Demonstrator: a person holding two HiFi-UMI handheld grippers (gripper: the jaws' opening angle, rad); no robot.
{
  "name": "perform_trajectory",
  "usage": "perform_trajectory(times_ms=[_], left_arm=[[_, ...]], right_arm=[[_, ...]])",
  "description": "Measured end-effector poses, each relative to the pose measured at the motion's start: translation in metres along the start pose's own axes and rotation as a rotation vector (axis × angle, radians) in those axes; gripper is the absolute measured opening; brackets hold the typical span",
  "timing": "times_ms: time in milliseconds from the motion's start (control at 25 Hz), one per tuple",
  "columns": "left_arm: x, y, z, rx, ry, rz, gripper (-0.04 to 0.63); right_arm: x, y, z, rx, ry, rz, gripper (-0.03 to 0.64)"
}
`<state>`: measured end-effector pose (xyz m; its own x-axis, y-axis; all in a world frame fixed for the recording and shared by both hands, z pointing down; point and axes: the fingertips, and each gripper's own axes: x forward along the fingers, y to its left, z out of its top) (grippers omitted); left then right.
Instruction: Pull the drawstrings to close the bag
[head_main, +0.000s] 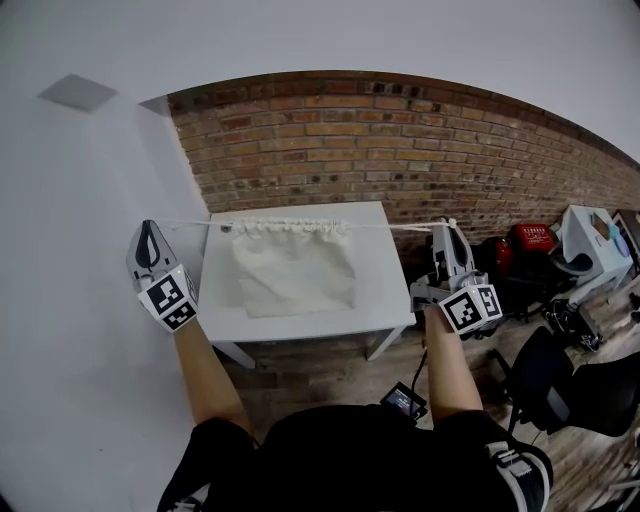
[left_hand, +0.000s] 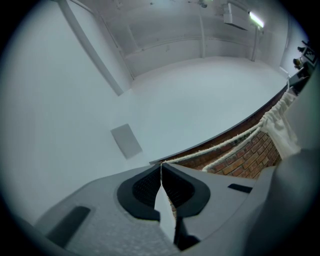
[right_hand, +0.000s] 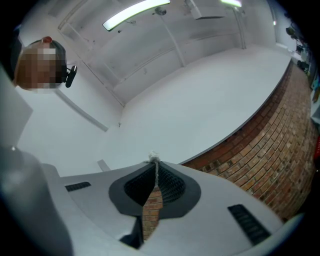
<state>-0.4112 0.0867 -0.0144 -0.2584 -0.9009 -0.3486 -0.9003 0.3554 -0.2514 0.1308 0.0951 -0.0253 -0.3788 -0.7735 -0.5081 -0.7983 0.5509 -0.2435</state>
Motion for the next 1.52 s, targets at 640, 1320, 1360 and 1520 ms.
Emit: perform_trajectory(times_ms=[640,1320,1360,1520], left_arm=[[0.003,0.004,0.01,-0.026,-0.032,0.011,0.023],[0.008,0.013,0.021,-0.048,-0.064,0.044,0.023],[0.008,0.015,0.021,-0.049,-0.064,0.048,0.023],[0.008,0.018,0.021,-0.047,-0.066,0.056,0.023]], right_arm=[[-0.014,-0.012,0.009,0.051,-0.006,-0.018,0.006],[-0.015,-0.027,0.015,0.148,-0.047,-0.021,0.006],[-0.015,-0.028,0.016,0.15,-0.048,-0.022,0.006],[-0.017,-0.032,0.018,0.155,-0.05,-0.028,0.006]])
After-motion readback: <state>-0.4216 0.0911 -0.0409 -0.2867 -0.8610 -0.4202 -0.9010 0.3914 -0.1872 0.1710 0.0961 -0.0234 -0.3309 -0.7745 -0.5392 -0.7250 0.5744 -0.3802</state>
